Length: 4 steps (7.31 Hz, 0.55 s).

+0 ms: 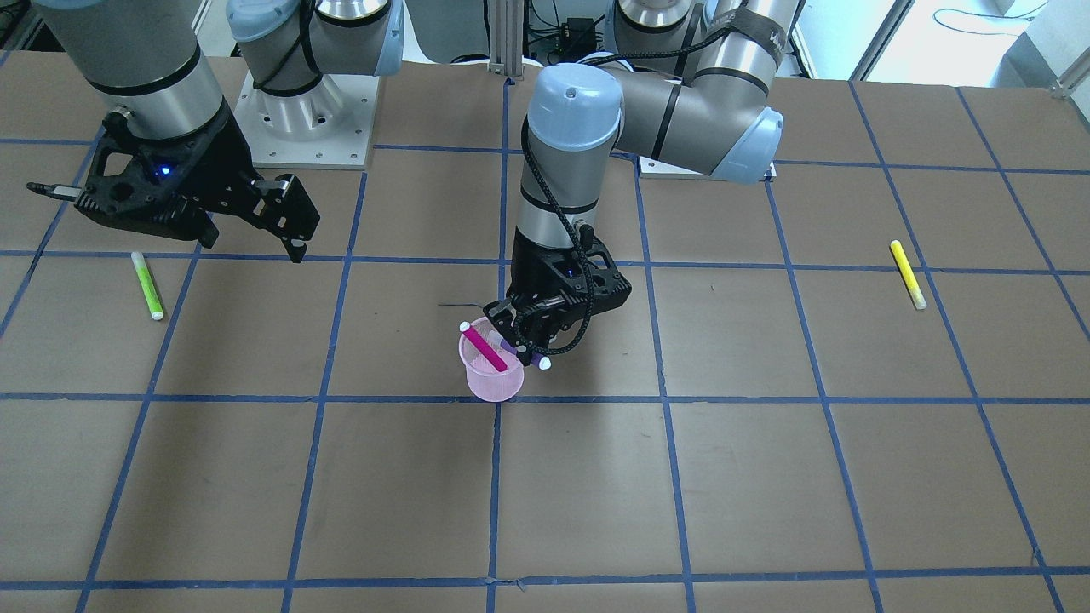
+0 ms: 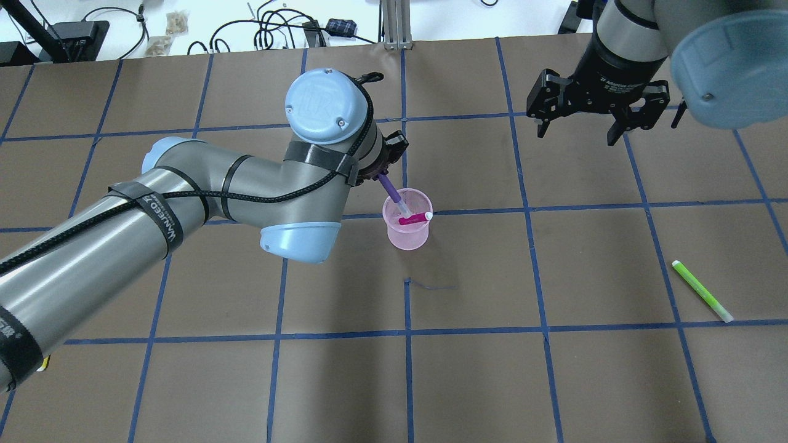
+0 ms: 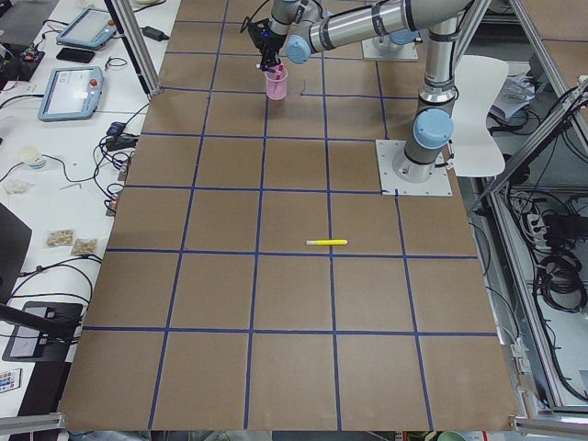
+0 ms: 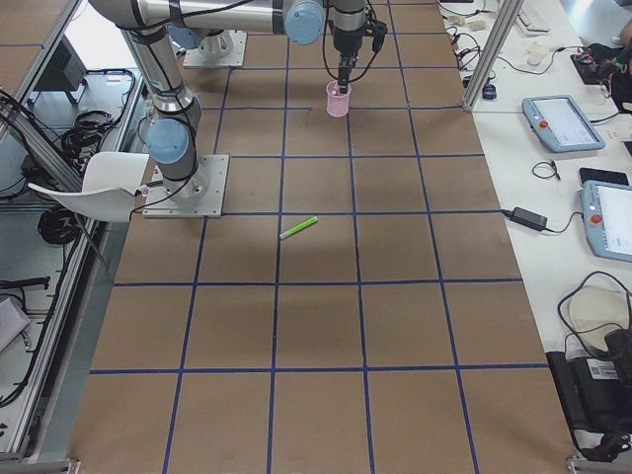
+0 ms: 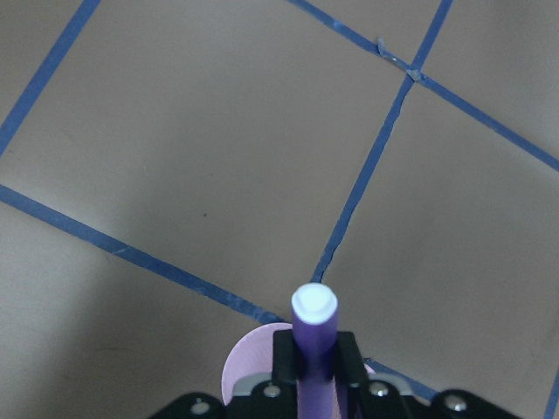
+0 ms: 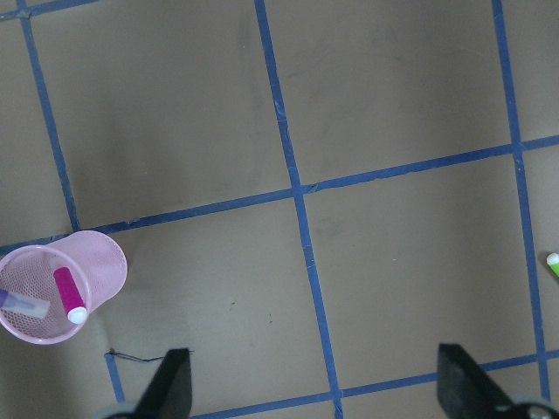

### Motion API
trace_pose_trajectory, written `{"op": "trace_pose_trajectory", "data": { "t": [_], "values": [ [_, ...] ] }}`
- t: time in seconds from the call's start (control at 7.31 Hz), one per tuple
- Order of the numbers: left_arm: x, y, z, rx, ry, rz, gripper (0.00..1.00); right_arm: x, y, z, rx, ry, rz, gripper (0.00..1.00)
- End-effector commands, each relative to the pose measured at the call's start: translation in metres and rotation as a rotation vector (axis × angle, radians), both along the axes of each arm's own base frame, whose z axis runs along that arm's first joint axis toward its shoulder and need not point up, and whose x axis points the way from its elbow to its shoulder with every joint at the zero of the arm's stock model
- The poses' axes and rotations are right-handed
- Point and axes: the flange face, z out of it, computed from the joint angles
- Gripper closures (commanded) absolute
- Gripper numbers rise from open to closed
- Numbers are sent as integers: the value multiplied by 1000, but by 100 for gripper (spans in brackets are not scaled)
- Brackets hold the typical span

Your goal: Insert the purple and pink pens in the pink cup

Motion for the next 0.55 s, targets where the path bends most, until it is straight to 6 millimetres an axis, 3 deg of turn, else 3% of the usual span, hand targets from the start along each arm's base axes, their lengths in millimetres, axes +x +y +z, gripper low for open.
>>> {"op": "trace_pose_trajectory", "data": {
  "t": [0.0,0.41],
  "values": [
    [1,1,-2,-3,-1,8,100,1,1,2,-4,0,3,0],
    [1,8,-13,12,-22,7,100,2,1,1,-7,-2,-2,0]
  ]
}}
